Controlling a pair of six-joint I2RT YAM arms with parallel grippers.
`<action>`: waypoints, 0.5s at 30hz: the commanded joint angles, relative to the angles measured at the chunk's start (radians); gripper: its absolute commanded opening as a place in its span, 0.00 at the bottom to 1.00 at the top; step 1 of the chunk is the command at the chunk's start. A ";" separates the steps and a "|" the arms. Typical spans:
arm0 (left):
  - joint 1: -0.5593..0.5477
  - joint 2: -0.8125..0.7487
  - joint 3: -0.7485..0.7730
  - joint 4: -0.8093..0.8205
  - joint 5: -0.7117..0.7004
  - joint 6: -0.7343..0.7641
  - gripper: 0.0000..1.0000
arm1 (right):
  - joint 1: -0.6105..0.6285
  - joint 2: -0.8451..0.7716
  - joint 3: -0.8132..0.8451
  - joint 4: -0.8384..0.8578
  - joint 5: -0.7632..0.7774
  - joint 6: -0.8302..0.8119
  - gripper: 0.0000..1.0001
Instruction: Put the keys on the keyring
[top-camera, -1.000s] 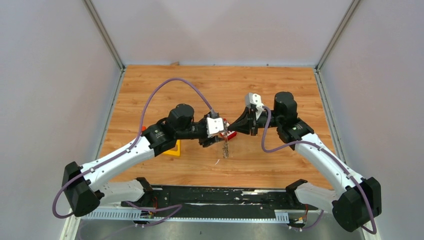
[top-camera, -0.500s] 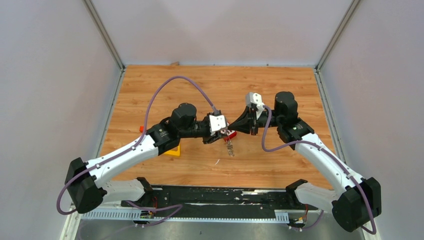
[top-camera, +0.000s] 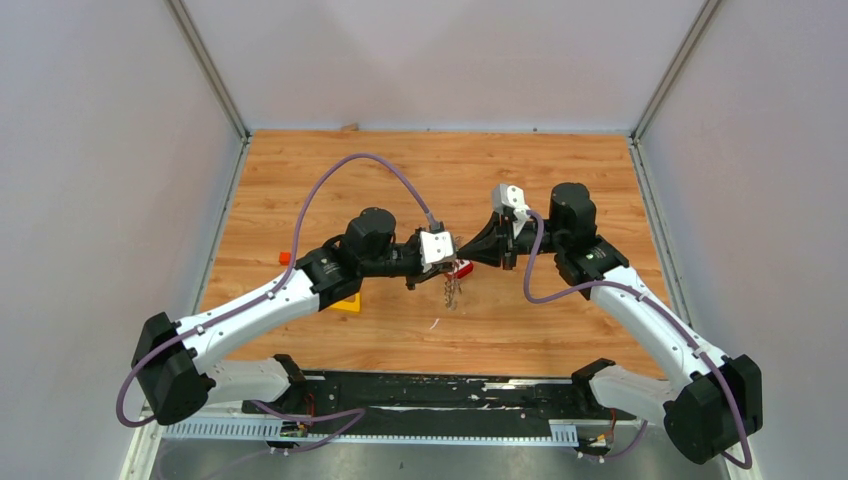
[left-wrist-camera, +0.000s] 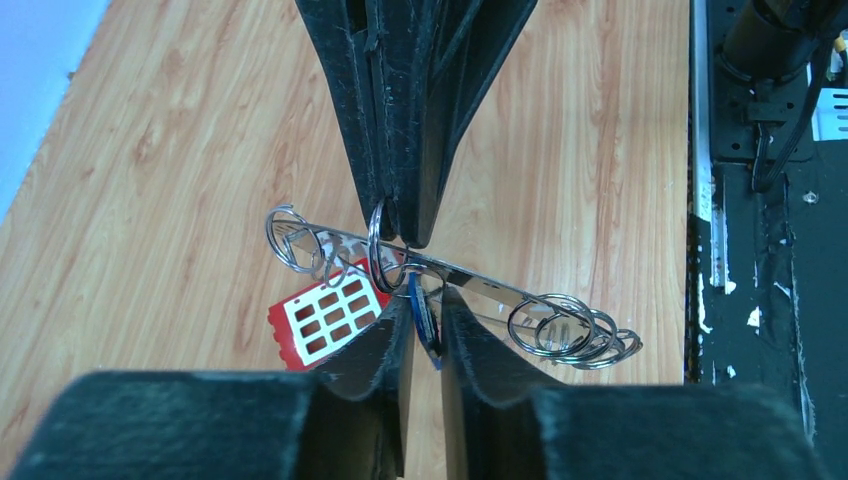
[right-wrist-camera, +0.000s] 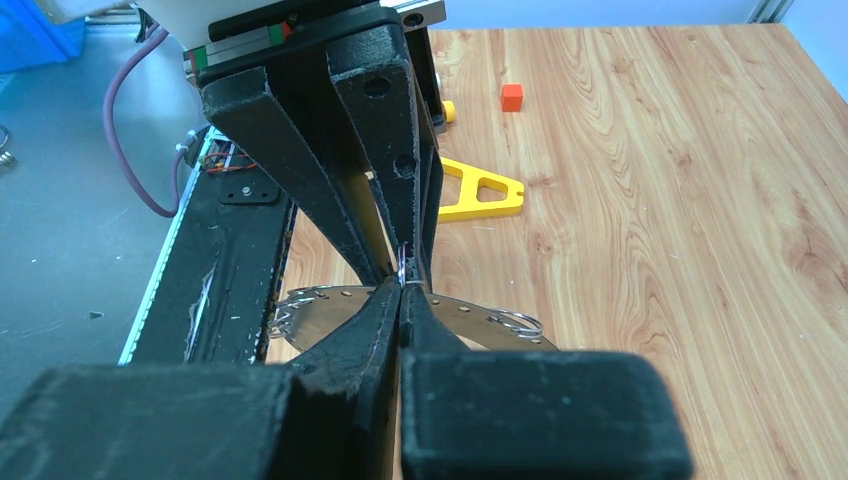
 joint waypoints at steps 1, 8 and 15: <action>-0.001 -0.002 0.020 0.025 0.016 -0.012 0.18 | -0.006 -0.025 0.029 0.061 -0.010 0.009 0.00; -0.001 -0.017 0.067 -0.055 0.021 0.035 0.00 | -0.009 -0.021 0.029 0.058 -0.004 0.004 0.00; 0.000 -0.020 0.146 -0.148 0.002 0.072 0.00 | -0.009 -0.017 0.029 0.053 0.000 -0.002 0.00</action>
